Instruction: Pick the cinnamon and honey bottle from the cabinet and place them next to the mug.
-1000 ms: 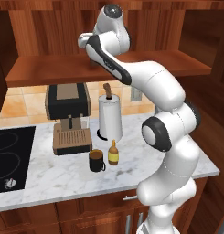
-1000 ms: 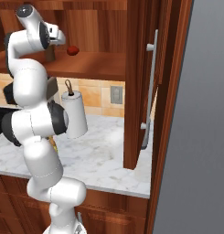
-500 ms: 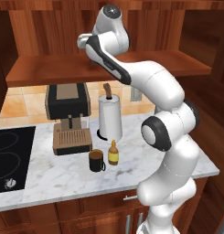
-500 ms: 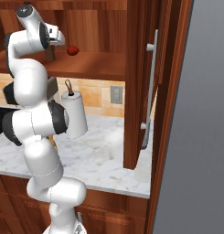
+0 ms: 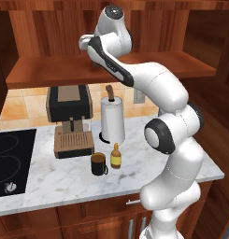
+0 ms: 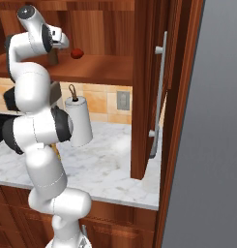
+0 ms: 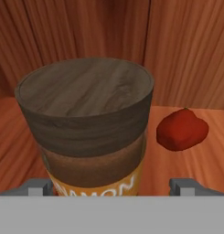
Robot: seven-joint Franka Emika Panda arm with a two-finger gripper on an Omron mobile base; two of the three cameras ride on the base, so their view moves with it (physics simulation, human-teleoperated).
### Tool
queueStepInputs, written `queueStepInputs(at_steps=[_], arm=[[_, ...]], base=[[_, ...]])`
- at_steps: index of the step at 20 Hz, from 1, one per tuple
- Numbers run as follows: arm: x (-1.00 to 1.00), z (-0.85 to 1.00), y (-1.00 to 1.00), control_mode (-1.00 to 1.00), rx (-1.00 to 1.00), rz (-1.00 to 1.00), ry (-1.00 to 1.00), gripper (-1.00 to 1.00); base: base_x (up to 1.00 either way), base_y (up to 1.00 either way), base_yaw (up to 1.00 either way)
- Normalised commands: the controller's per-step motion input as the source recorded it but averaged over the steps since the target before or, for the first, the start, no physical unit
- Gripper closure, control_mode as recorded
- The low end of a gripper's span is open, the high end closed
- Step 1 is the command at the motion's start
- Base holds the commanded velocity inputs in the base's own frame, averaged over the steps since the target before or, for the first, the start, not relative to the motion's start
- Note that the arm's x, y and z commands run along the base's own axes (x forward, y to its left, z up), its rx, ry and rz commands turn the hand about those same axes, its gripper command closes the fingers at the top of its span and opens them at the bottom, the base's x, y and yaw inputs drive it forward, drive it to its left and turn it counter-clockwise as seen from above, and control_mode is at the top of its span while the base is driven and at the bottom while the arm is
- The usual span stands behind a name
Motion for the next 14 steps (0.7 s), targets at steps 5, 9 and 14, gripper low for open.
queueStepInputs(at_steps=[5, 9, 14], arm=[[0.00, 0.00, 0.00, -1.00, 0.00, 0.00, 0.00, 1.00], [0.00, 0.00, 0.00, -1.00, 0.00, 0.00, 0.00, 1.00], [-0.56, -0.08, 0.00, -1.00, 0.00, 0.00, 0.00, 1.00]], base=[[0.00, 0.00, 0.00], [0.00, 0.00, 0.00], [0.00, 0.00, 0.00]])
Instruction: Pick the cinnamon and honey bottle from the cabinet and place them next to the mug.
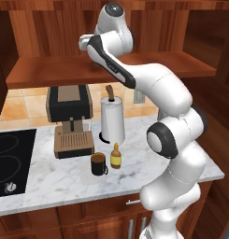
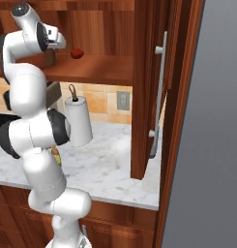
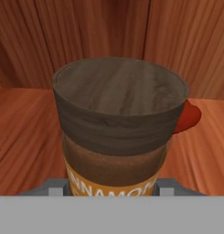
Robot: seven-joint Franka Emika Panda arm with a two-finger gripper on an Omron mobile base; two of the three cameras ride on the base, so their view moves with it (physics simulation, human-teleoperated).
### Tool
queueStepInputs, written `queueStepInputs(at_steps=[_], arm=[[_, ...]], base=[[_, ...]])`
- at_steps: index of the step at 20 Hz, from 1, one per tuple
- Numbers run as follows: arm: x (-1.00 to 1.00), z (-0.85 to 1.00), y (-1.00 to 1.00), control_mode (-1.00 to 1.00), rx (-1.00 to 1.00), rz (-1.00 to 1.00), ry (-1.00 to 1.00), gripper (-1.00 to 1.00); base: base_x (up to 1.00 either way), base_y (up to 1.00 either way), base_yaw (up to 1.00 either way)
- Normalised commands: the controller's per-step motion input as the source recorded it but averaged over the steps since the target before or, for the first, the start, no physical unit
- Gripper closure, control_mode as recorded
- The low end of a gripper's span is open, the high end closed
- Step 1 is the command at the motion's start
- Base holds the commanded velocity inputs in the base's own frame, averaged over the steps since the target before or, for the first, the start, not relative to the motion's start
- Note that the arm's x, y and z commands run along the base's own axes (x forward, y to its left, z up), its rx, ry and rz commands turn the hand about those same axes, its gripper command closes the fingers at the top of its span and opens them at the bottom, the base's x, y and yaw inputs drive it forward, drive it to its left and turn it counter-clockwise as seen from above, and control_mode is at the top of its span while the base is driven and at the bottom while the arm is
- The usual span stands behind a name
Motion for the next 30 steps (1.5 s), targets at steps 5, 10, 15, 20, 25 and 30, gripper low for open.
queueStepInputs(at_steps=[5, 10, 15, 20, 25, 30], arm=[[-0.92, -0.01, -0.04, -1.00, 0.01, -0.01, 0.00, 1.00], [-0.99, 0.00, -0.20, -1.00, 0.03, -0.02, 0.00, 1.00], [-1.00, 0.00, -0.38, -1.00, 0.08, -0.02, 0.00, 1.00], [-1.00, -0.01, -0.44, -1.00, 0.10, 0.00, 0.00, 1.00], [-1.00, -0.06, -0.43, -1.00, 0.09, 0.00, 0.00, 1.00], [-0.79, -0.08, -0.42, -1.00, 0.03, 0.04, -0.01, 1.00]], base=[[0.00, 0.00, 0.00], [0.00, 0.00, 0.00], [0.00, 0.00, 0.00], [0.00, 0.00, 0.00], [0.00, 0.00, 0.00], [0.00, 0.00, 0.00]])
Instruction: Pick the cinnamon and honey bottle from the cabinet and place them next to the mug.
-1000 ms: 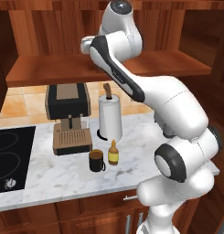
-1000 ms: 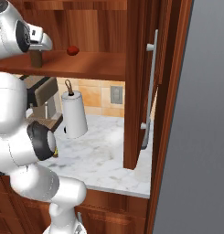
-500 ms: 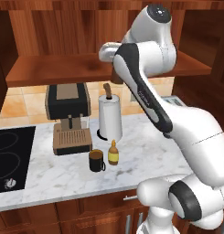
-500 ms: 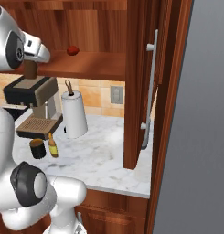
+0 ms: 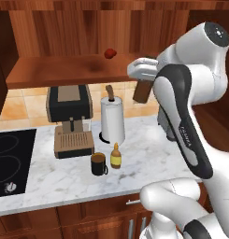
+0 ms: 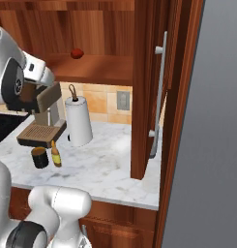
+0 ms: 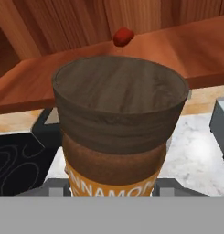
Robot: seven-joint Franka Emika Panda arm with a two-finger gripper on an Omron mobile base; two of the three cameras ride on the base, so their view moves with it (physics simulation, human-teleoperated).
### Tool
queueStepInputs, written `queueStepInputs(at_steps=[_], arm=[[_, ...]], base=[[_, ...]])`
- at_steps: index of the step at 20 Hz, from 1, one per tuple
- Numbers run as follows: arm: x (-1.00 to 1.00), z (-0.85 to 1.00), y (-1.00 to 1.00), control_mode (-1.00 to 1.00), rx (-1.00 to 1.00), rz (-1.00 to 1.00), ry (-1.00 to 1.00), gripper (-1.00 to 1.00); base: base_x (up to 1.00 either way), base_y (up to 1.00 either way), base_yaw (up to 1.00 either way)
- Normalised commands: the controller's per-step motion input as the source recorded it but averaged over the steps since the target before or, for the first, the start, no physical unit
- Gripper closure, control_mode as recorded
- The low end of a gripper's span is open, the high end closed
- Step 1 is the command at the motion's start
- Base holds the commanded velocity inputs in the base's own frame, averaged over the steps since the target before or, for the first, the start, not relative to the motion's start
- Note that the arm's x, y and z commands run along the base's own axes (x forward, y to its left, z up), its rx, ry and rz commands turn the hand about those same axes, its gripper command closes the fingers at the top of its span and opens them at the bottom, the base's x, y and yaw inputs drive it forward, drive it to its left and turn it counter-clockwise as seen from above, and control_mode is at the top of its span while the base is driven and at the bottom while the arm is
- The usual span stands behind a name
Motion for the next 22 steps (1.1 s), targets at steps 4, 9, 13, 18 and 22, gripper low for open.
queueStepInputs(at_steps=[4, 9, 13, 18, 22], arm=[[-0.11, -0.41, -0.53, -1.00, 0.00, 0.24, -0.01, 1.00], [0.02, -0.55, -0.43, -1.00, -0.06, 0.34, -0.05, 1.00], [0.00, -0.43, -0.28, -1.00, -0.10, 0.32, -0.16, 1.00], [0.00, -0.32, -0.02, -1.00, -0.17, 0.23, -0.21, 1.00], [0.14, -0.27, 0.00, -1.00, -0.22, 0.12, -0.12, 1.00]], base=[[0.00, 0.00, 0.00], [0.00, 0.00, 0.00], [0.00, 0.00, 0.00], [0.00, 0.00, 0.00], [0.00, 0.00, 0.00]])
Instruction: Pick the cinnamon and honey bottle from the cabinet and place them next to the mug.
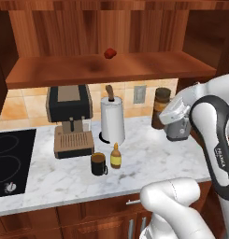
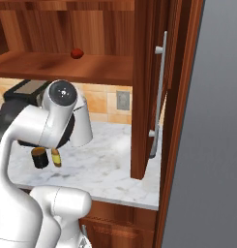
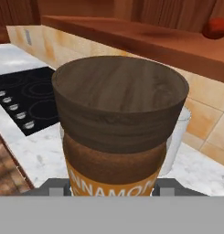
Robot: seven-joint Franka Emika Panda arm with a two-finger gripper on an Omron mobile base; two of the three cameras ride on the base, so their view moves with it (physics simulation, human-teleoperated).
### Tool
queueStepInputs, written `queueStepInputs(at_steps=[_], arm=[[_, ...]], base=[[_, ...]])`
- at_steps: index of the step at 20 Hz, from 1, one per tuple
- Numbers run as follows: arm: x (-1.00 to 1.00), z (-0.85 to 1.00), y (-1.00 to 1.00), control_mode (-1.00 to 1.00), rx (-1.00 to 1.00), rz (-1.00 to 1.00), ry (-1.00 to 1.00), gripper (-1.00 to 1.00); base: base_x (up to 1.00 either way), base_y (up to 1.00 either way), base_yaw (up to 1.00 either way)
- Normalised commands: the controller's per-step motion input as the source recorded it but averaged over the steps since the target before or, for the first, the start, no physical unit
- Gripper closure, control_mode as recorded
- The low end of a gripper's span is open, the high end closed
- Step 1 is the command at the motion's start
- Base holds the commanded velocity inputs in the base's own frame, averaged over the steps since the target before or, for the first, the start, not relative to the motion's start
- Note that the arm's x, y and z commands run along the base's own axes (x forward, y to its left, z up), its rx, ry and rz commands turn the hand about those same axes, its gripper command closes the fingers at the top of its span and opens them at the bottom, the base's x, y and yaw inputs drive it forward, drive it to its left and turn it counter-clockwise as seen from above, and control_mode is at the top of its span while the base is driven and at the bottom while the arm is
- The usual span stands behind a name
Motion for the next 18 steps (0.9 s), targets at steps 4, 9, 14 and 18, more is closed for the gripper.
queueStepInputs(at_steps=[4, 9, 14, 18], arm=[[0.19, -0.22, 0.00, -1.00, -0.12, 0.05, 0.00, 1.00], [0.61, -0.35, -0.05, -1.00, -0.01, 0.02, 0.05, 1.00], [0.49, -0.22, 0.00, -1.00, 0.00, 0.02, 0.10, 1.00], [0.10, -0.33, 0.00, -1.00, 0.00, 0.06, 0.07, 1.00]], base=[[0.00, 0.00, 0.00], [0.00, 0.00, 0.00], [0.00, 0.00, 0.00], [0.00, 0.00, 0.00]])
